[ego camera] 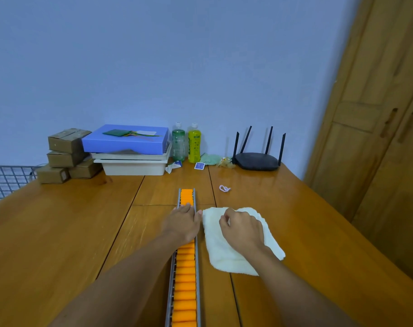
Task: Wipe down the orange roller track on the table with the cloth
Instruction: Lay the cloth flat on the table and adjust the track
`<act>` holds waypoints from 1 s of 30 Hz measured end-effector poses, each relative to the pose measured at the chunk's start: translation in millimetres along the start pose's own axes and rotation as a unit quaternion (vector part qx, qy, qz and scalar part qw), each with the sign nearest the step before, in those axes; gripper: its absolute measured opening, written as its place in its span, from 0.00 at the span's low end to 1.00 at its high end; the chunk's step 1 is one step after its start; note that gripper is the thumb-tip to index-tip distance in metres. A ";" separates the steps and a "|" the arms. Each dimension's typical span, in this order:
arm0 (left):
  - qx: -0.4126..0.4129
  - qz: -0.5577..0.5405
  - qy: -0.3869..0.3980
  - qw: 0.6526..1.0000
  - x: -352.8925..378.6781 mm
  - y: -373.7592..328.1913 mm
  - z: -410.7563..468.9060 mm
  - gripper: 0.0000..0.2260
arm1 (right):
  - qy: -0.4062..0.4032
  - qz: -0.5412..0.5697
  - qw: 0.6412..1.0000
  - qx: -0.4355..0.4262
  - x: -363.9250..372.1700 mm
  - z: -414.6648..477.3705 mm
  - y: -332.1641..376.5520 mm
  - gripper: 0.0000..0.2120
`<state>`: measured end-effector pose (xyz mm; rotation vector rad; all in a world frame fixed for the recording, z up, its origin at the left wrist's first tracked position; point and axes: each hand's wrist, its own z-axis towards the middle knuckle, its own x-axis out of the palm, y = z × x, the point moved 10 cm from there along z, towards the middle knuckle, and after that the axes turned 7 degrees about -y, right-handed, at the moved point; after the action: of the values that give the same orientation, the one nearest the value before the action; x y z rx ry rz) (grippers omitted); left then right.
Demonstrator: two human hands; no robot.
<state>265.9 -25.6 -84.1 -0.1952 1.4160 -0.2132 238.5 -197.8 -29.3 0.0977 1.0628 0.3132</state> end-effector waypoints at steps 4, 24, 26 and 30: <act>-0.006 0.008 0.002 1.000 -2.0 -3.6 -13.5 0.29 | -0.002 -0.010 1.000 -0.008 -7.6 -11.8 2.1 0.16; -0.006 -0.008 -0.009 1.000 -6.7 -18.0 -90.3 0.30 | -0.013 -0.015 1.000 0.006 -51.3 -69.7 -4.7 0.16; -0.009 -0.022 -0.011 1.000 -7.9 -19.6 -97.7 0.29 | -0.012 -0.020 1.000 0.005 -55.4 -75.3 -3.3 0.16; -0.008 -0.028 -0.013 1.000 -10.2 -24.0 -113.4 0.29 | -0.019 -0.019 1.000 0.002 -66.7 -84.6 0.6 0.16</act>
<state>151.5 -46.9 -84.5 -0.2496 1.3884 -0.2440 134.9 -223.2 -14.1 0.0863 1.0257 0.2749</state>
